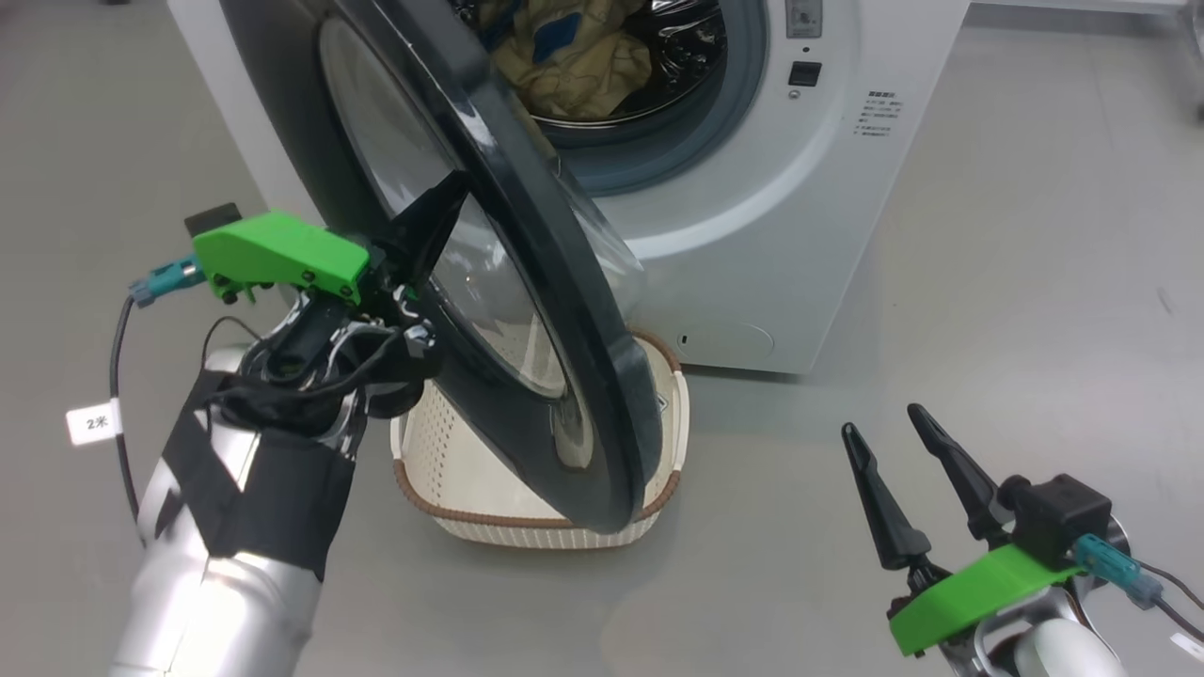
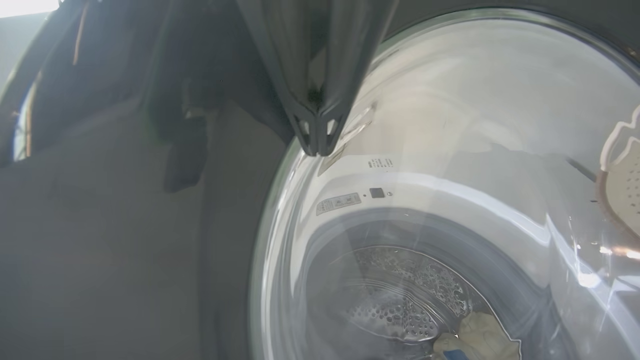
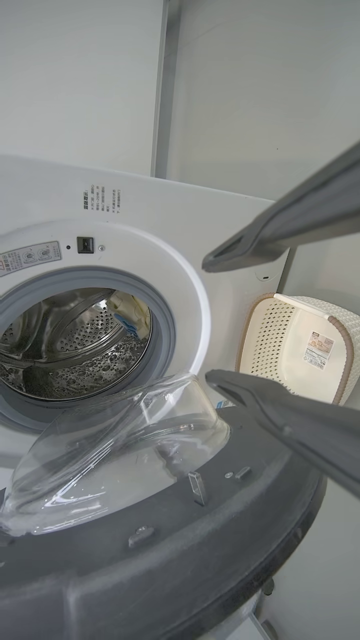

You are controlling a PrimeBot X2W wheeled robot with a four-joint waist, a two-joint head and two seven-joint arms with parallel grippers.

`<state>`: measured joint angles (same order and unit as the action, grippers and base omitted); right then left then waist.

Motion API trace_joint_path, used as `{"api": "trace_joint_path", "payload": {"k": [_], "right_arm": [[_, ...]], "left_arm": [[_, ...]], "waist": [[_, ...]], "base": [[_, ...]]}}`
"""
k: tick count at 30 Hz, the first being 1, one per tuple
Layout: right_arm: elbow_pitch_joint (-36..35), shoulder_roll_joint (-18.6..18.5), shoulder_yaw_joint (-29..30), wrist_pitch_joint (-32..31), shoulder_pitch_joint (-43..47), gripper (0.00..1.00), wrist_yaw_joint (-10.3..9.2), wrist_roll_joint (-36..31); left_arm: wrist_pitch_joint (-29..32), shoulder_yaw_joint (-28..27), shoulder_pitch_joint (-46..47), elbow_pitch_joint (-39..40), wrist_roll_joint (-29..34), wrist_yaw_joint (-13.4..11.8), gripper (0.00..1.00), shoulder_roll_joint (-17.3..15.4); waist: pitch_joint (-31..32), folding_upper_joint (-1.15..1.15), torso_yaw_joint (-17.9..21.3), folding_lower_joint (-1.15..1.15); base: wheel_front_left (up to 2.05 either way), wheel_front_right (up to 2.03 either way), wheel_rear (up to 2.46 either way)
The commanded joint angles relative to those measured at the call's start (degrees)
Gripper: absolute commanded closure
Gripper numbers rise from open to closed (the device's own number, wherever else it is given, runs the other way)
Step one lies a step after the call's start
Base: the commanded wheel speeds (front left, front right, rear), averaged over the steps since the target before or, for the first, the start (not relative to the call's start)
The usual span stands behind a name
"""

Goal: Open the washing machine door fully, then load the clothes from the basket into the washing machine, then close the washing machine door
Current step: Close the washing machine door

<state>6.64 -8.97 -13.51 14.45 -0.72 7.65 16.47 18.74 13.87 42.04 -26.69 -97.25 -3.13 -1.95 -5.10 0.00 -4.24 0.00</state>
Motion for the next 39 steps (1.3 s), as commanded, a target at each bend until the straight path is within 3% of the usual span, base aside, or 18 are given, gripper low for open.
{"api": "trace_joint_path", "payload": {"k": [1, 19, 39], "right_arm": [[-1.51, -1.22, -1.16, 0.55, -2.52, 0.0, -0.16, 0.3], [-1.33, -1.62, -1.17, 0.55, -1.37, 0.0, -0.16, 0.38], [-1.18, -1.49, -1.37, 0.55, -1.08, 0.0, -0.16, 0.41]], "left_arm": [[-0.9, -0.09, 3.8, 0.82, -0.82, 1.04, 1.0, -0.93], [-6.58, 6.51, 8.4, -9.4, -6.97, 7.1, 1.0, -0.93], [-9.71, 11.23, 10.66, -14.26, -11.01, 10.08, 1.0, -0.93]], "waist": [[0.22, 0.0, 0.7, 0.0], [1.43, 0.0, 4.34, 0.0], [2.29, 0.0, 5.66, 0.0]], "base": [[0.0, 0.0, 0.0], [0.0, 0.0, 0.0], [0.0, 0.0, 0.0]]}}
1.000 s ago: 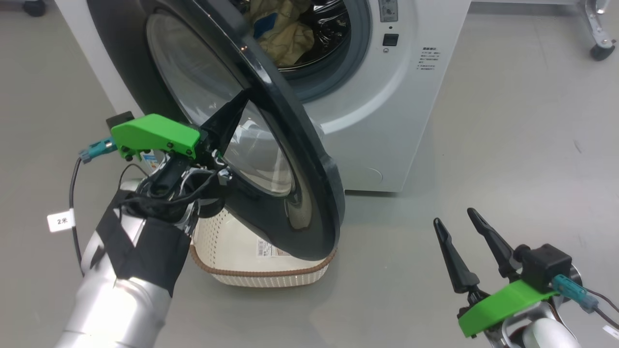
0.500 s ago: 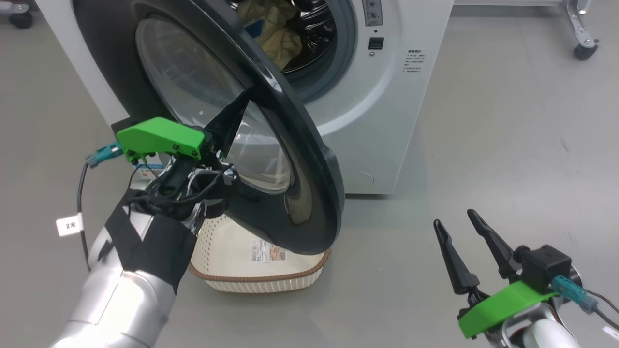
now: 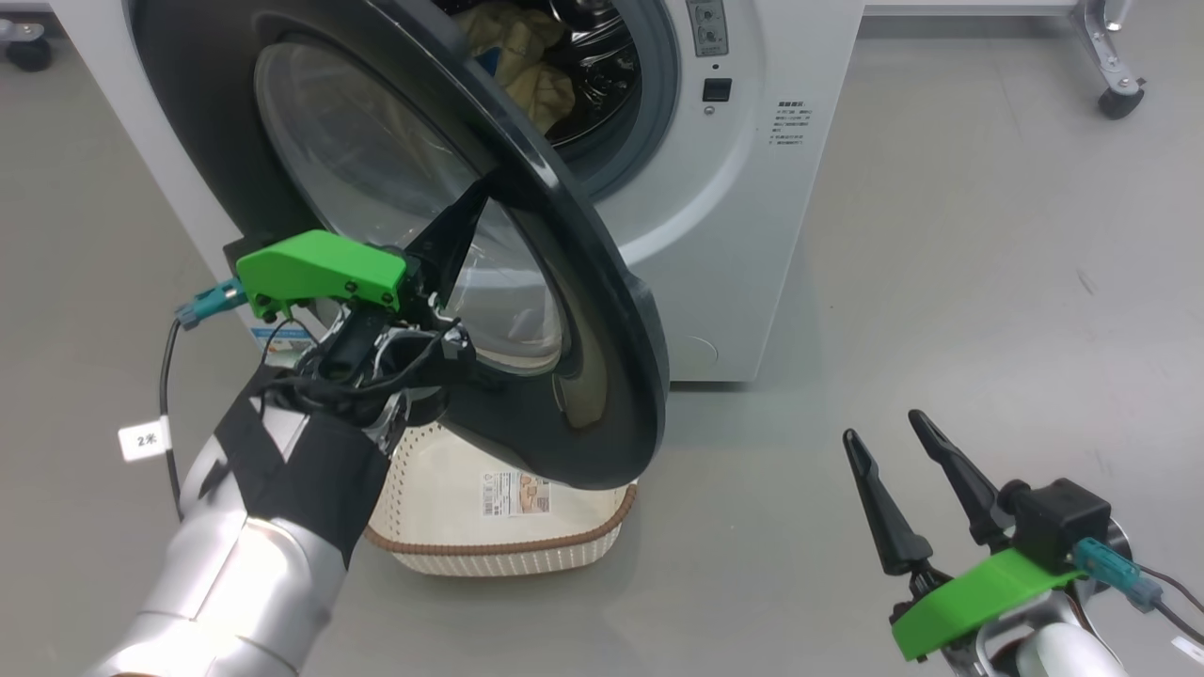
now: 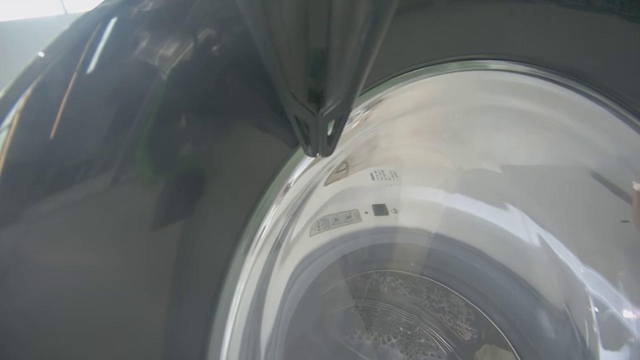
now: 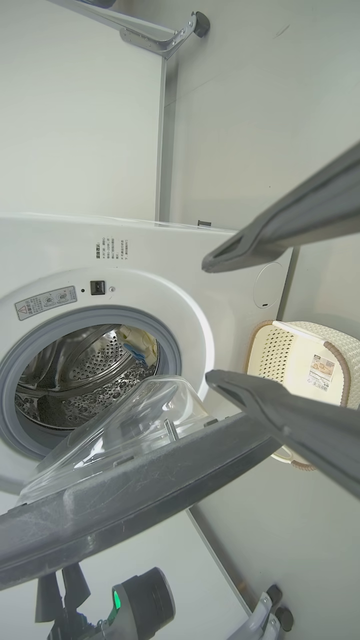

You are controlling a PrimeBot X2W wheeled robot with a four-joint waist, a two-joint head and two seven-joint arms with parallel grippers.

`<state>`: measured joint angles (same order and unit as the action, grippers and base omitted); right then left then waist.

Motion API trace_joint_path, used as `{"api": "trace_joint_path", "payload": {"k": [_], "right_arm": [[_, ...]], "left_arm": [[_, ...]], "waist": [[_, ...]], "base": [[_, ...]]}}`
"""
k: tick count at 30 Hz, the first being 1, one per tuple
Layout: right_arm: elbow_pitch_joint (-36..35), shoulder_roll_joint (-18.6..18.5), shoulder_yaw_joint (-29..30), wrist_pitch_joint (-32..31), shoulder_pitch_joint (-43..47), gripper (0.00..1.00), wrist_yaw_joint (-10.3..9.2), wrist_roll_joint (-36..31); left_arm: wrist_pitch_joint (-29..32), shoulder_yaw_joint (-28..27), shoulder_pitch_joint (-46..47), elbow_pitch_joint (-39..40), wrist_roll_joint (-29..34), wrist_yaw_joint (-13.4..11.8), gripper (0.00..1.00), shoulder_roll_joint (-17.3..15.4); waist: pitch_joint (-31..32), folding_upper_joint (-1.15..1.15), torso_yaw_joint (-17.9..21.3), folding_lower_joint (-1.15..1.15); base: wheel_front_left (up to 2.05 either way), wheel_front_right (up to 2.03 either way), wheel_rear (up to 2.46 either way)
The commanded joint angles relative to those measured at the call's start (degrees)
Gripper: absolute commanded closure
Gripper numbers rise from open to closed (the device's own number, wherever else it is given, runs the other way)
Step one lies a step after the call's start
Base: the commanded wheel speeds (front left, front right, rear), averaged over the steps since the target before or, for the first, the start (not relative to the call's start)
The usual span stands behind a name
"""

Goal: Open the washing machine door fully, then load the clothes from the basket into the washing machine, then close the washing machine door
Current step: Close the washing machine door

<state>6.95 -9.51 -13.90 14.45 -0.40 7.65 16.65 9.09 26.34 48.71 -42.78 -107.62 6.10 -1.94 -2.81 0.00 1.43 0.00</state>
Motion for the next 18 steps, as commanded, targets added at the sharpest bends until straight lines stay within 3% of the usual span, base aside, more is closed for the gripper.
{"api": "trace_joint_path", "payload": {"k": [1, 6, 15, 17, 18], "right_arm": [[-1.51, -0.9, -0.93, 0.55, -1.38, 0.0, -0.16, 0.21], [-1.53, -0.77, -0.77, 0.55, -1.25, 0.0, -0.16, 0.15], [-1.95, -0.4, 0.3, 0.55, -0.34, 0.0, -0.16, -0.02], [-2.11, -0.29, 0.73, 0.55, 0.0, 0.0, -0.16, -0.1], [-2.24, -0.26, 1.0, 0.55, 0.16, 0.0, -0.16, -0.16]], "left_arm": [[-0.16, -1.06, 4.03, 1.66, -0.74, 0.92, 1.0, -0.94], [-2.31, 0.16, 4.4, 0.48, 1.0, 1.15, 1.0, -1.18], [-17.79, 10.05, 1.78, -0.5, 21.36, 0.89, 1.0, -6.76], [-20.98, 12.26, 0.25, -0.01, 25.81, -0.16, 0.85, -8.06], [-21.97, 12.82, -0.64, 0.39, 27.42, -0.88, 0.64, -8.5]], "waist": [[0.0, 0.0, 0.01, 0.0], [0.06, 0.0, -0.09, 0.0], [0.18, 0.0, -0.36, 0.0], [0.15, 0.0, -0.65, 0.0], [0.1, 0.0, -0.88, 0.0]], "base": [[0.0, 0.0, 0.0], [0.0, 0.0, 0.0], [0.0, 0.0, 0.0], [0.0, 0.0, 0.0], [0.0, 0.0, 0.0]]}}
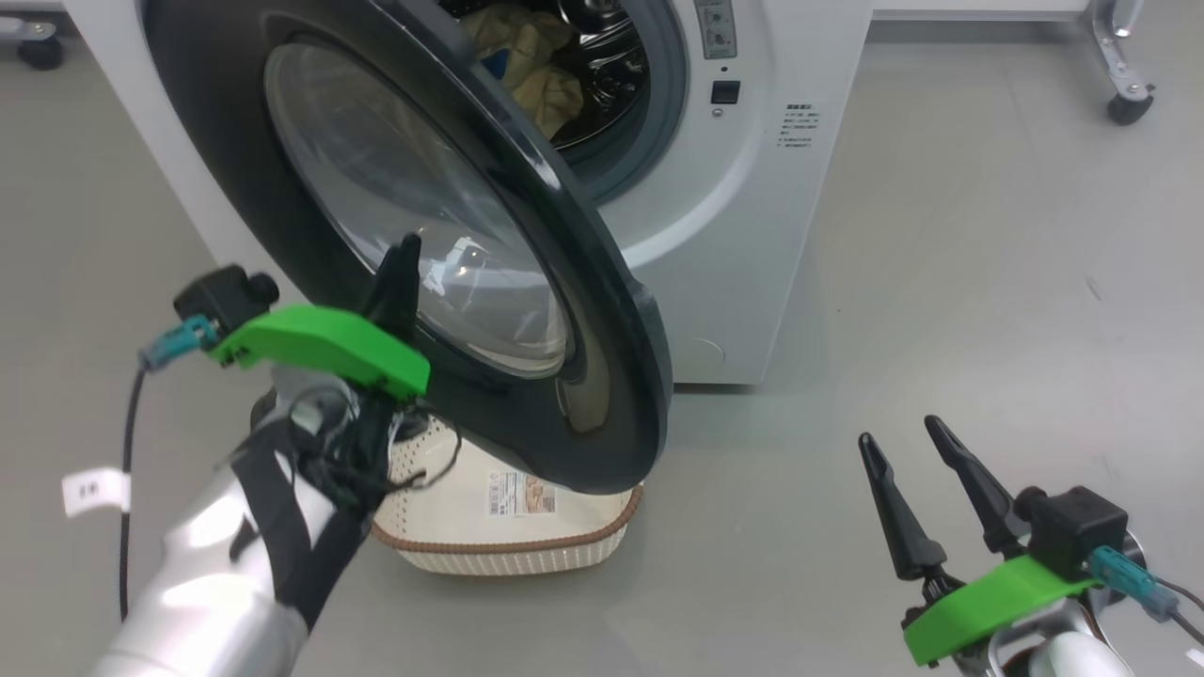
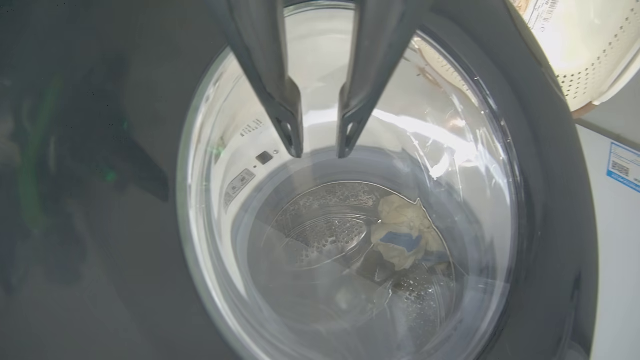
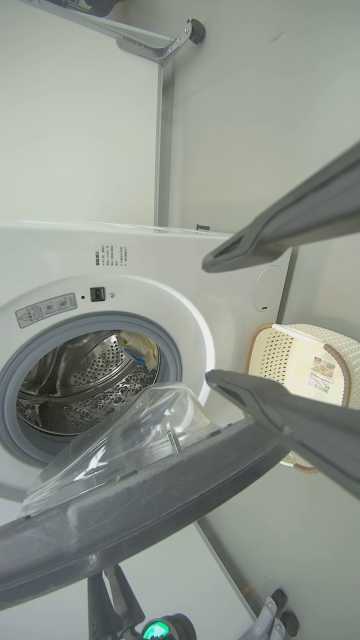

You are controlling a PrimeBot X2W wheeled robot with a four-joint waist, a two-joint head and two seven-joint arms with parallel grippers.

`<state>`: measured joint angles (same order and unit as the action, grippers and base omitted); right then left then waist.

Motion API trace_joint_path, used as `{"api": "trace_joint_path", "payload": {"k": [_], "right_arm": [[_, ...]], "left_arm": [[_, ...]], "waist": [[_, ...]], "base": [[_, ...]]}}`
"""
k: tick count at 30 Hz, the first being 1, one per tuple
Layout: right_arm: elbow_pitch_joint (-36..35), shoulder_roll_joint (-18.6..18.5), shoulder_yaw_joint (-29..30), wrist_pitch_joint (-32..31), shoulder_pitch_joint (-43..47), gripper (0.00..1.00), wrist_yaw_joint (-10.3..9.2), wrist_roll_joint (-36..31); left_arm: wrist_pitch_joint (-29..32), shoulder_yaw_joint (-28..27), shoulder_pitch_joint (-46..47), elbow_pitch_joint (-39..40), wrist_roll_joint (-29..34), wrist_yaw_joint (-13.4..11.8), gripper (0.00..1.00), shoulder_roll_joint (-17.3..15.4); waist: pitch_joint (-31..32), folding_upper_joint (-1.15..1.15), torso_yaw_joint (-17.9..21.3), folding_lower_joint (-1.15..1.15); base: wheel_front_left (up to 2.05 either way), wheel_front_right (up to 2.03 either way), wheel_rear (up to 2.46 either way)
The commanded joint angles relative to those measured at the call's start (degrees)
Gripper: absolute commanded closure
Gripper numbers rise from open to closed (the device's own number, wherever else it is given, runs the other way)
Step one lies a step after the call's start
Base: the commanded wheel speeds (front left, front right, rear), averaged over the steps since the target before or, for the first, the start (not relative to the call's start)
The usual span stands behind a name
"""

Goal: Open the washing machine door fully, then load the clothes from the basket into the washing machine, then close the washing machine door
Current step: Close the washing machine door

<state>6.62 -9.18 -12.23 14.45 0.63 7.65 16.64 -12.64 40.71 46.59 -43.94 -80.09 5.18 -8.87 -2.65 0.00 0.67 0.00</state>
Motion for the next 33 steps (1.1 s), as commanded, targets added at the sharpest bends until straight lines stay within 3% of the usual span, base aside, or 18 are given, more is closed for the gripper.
{"api": "trace_joint_path", "payload": {"k": [1, 2, 3, 5, 10, 14, 23, 33], "right_arm": [[-2.06, -0.58, -0.32, 0.55, -0.67, 0.0, -0.16, -0.19], [-2.17, -0.57, -0.05, 0.55, -0.54, 0.0, -0.16, -0.24], [-2.26, -0.58, 0.19, 0.55, -0.4, 0.0, -0.16, -0.28], [-2.43, -0.6, 0.49, 0.55, -0.23, 0.0, -0.16, -0.37], [-2.74, -0.9, 0.96, 0.55, -0.3, 0.0, -0.16, -0.51], [-2.85, -1.19, 1.36, 0.55, -0.28, 0.0, -0.16, -0.65], [-2.66, -1.25, 2.33, 0.55, 0.75, 0.0, -0.16, -0.82], [-1.91, -0.67, 2.83, 0.55, 1.78, 0.0, -0.16, -0.87]], "left_arm": [[-1.03, -1.06, 0.62, 2.03, 1.69, -0.86, 0.5, -2.07], [-1.6, -0.65, -0.25, 2.53, 3.69, -1.92, 0.37, -2.66], [-1.97, -0.62, -1.23, 3.16, 5.45, -2.89, 0.0, -3.12], [-2.27, -1.62, -3.09, 4.91, 9.69, -5.02, 0.0, -4.24], [-2.33, -10.34, -11.34, 13.48, 24.96, -10.66, 0.0, -5.45], [-2.34, -16.09, -20.06, 18.6, 35.84, -13.04, 0.0, -5.12], [-2.35, -23.94, -32.24, 23.34, 51.83, -12.74, 0.0, -3.04], [-2.35, -37.63, -43.7, 30.49, 65.95, -9.78, 0.0, 3.19]], "waist": [[-0.18, 0.0, -0.42, 0.0], [-0.26, 0.0, -0.64, 0.0], [-0.34, 0.0, -0.88, 0.0], [-0.55, 0.0, -1.29, 0.0], [-0.85, 0.0, -1.73, 0.0], [-0.83, 0.0, -1.44, 0.0], [-0.22, 0.0, -0.09, 0.0], [-0.12, 0.0, 2.54, 0.0]], "base": [[0.0, 0.0, 0.0], [0.0, 0.0, 0.0], [0.0, 0.0, 0.0], [0.0, 0.0, 0.0], [0.0, 0.0, 0.0], [0.0, 0.0, 0.0], [0.0, 0.0, 0.0], [0.0, 0.0, 0.0]]}}
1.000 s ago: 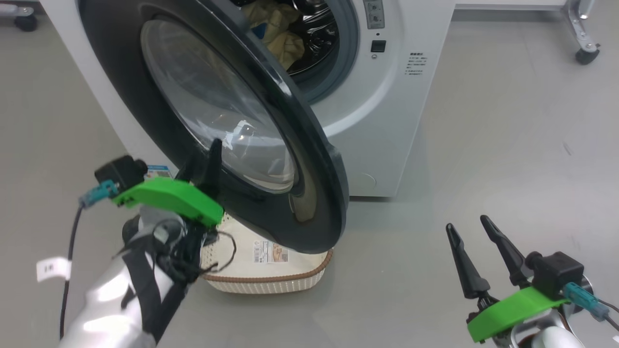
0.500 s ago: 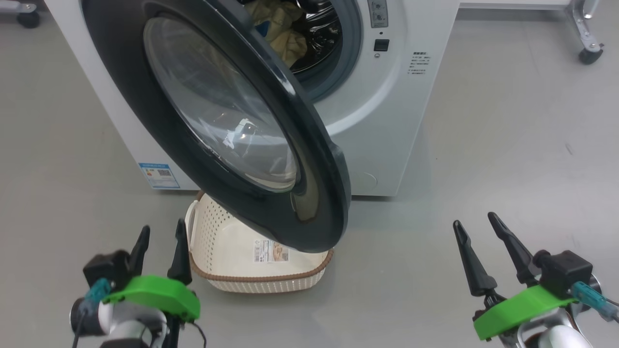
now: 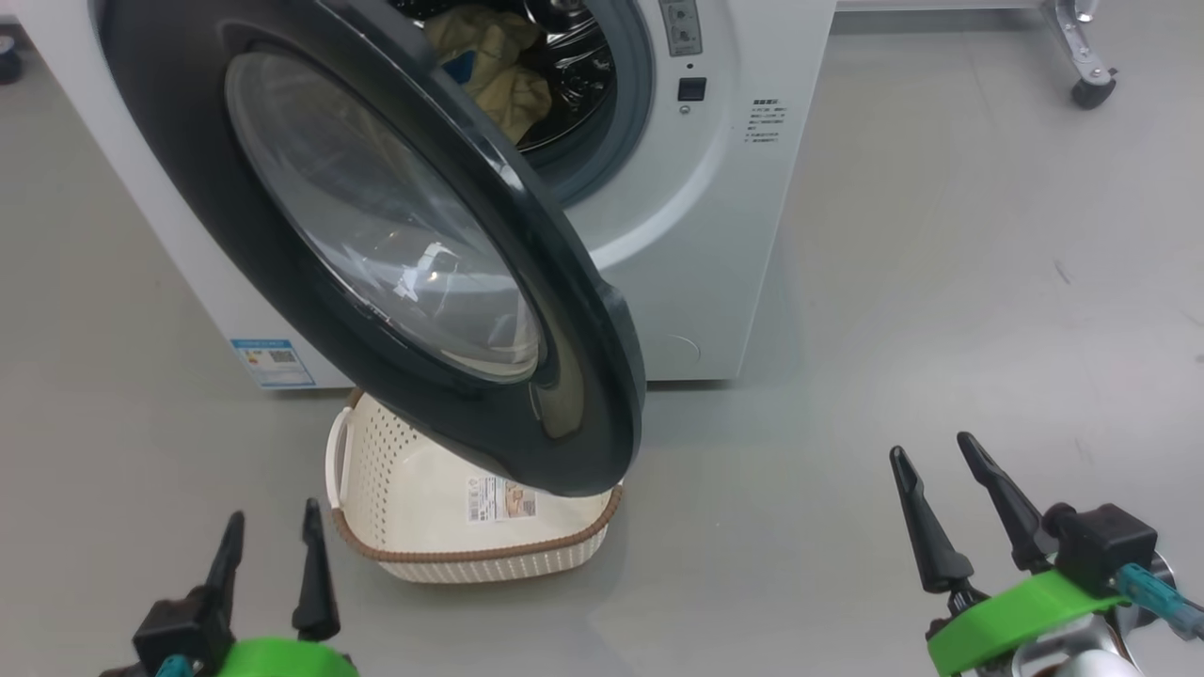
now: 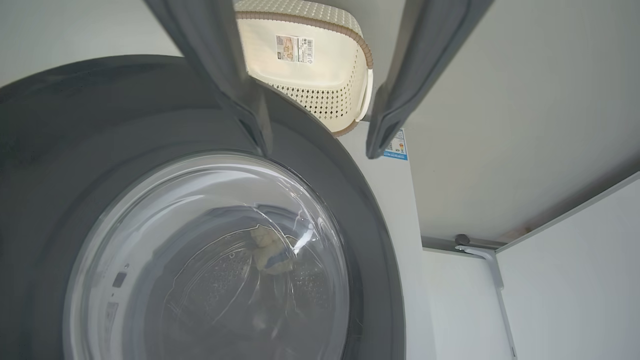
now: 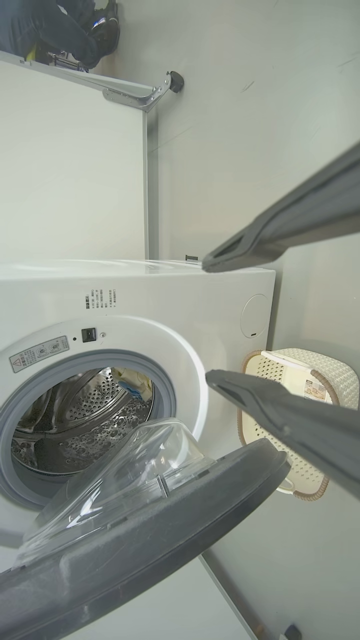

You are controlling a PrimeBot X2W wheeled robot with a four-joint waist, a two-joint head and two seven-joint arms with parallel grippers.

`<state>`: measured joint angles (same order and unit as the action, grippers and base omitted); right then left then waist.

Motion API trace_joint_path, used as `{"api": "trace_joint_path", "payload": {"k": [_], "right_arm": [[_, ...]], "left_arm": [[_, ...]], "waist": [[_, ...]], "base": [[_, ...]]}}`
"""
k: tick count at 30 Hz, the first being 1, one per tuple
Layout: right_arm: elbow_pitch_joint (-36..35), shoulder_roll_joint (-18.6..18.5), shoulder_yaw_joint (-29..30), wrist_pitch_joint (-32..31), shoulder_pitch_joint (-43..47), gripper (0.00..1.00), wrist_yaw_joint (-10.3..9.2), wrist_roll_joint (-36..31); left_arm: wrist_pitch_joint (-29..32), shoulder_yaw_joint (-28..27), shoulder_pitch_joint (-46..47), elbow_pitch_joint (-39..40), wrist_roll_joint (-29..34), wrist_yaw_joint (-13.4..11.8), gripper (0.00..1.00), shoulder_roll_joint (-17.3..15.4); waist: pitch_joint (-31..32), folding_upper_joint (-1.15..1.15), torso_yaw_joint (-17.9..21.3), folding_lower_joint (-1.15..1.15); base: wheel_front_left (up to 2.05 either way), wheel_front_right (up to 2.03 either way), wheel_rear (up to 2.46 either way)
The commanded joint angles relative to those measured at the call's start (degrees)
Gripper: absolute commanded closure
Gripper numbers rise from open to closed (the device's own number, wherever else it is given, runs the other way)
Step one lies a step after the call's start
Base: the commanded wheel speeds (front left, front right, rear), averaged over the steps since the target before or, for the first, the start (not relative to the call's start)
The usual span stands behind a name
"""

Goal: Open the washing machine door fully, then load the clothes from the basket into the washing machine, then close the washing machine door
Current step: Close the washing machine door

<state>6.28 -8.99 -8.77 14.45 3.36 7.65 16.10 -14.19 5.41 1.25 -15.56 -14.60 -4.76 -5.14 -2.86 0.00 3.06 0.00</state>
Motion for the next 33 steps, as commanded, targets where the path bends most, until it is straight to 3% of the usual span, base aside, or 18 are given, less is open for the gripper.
{"api": "trace_joint_path", "payload": {"k": [1, 11, 23, 24, 25, 33], "right_arm": [[-1.44, -0.85, -0.51, 0.55, -0.85, 0.0, -0.16, -0.3], [-0.72, -0.15, 1.61, 0.55, 0.84, 0.0, -0.16, -0.94], [0.25, 0.68, 2.99, 0.55, 1.35, 0.0, -0.16, -1.07], [0.48, 0.63, 2.93, 0.55, 1.32, 0.26, -0.16, -1.0], [0.8, 0.54, 2.79, 0.55, 1.27, 1.0, -0.16, -0.86], [2.29, 0.2, 2.63, 0.55, 0.77, 1.0, -0.16, -0.15]], "left_arm": [[-0.81, -3.29, 0.86, 2.65, 1.41, 0.59, 0.0, -0.07], [-0.81, -6.78, -2.86, 5.64, 5.33, 3.64, 0.0, 2.19], [-0.81, -6.7, -3.54, 6.31, 3.8, 3.11, 0.0, 2.25], [-0.81, -6.72, -3.52, 6.33, 3.74, 3.09, 0.0, 2.25], [-0.81, -6.71, -3.5, 6.36, 3.7, 3.08, 0.0, 2.25], [-0.81, -6.57, -3.4, 6.37, 3.5, 3.0, 0.0, 2.25]], "waist": [[0.29, 0.0, 0.3, 0.0], [1.15, 0.0, 0.69, 0.0], [1.12, 0.0, 0.77, 0.0], [1.1, 0.0, 0.77, 0.0], [1.08, 0.0, 0.75, 0.0], [1.03, 0.0, 0.6, 0.0]], "base": [[0.0, 0.0, 0.0], [0.0, 0.0, 0.0], [0.0, 0.0, 0.0], [0.0, 0.0, 0.0], [0.0, 0.0, 0.0], [0.0, 0.0, 0.0]]}}
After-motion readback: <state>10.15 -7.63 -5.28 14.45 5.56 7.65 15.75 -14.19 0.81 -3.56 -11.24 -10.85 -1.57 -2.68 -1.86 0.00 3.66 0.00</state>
